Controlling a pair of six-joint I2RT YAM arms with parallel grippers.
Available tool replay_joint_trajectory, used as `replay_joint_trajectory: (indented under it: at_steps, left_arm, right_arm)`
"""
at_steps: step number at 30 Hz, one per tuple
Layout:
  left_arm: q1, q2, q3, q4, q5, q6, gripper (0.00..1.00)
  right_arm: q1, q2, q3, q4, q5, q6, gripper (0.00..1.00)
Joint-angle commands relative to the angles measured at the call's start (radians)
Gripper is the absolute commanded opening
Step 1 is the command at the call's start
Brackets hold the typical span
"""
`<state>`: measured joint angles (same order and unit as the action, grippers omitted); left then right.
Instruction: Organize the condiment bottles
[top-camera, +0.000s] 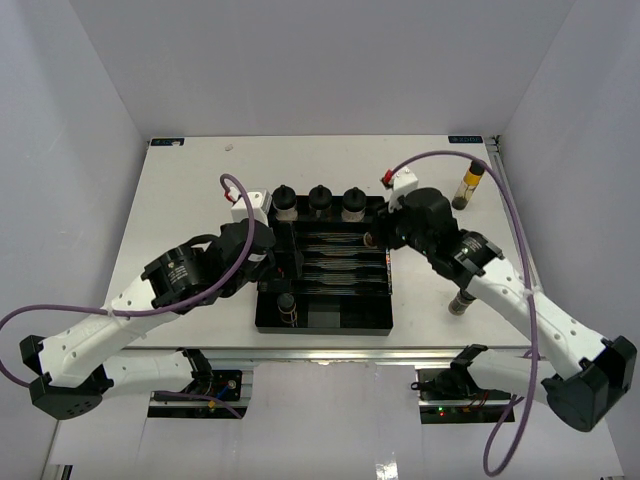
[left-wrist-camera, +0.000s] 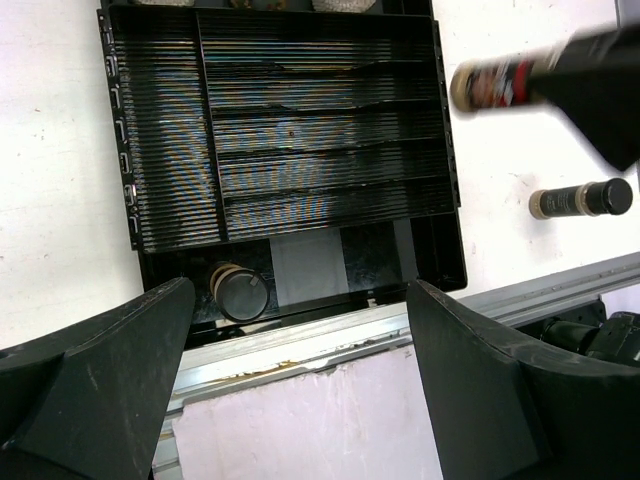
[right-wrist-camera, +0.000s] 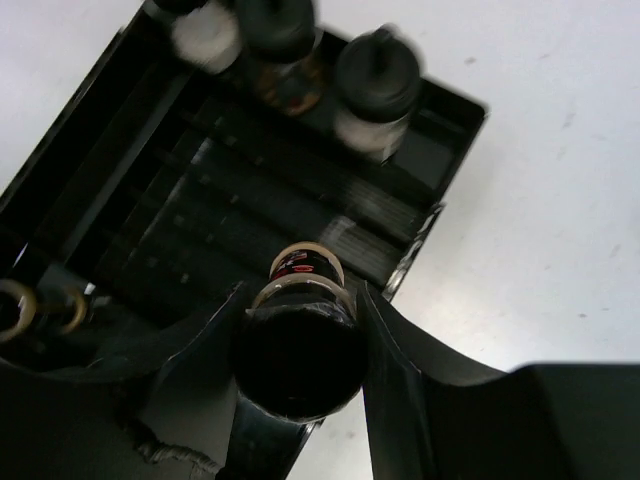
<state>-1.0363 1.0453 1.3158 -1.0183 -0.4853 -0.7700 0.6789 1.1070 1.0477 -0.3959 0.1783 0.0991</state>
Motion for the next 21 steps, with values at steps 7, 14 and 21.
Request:
replay_joint_trajectory:
  at_steps: [7,14,21]
  left_arm:
    - [0.002,-0.033,0.047,-0.02,-0.021,-0.02,0.98]
    - [0.002,-0.031,0.06,-0.028,-0.036,-0.023,0.98]
    - [0.002,-0.077,0.049,-0.025,-0.056,-0.039,0.98]
  right_arm:
    - [0.178,-0.057,-0.163,0.016,-0.137,0.019,0.08]
    - [0.342,0.032,-0.144,0.023,-0.039,0.052,0.08]
    - [0.47,0.116,-0.122,0.033,0.058,0.075,0.08]
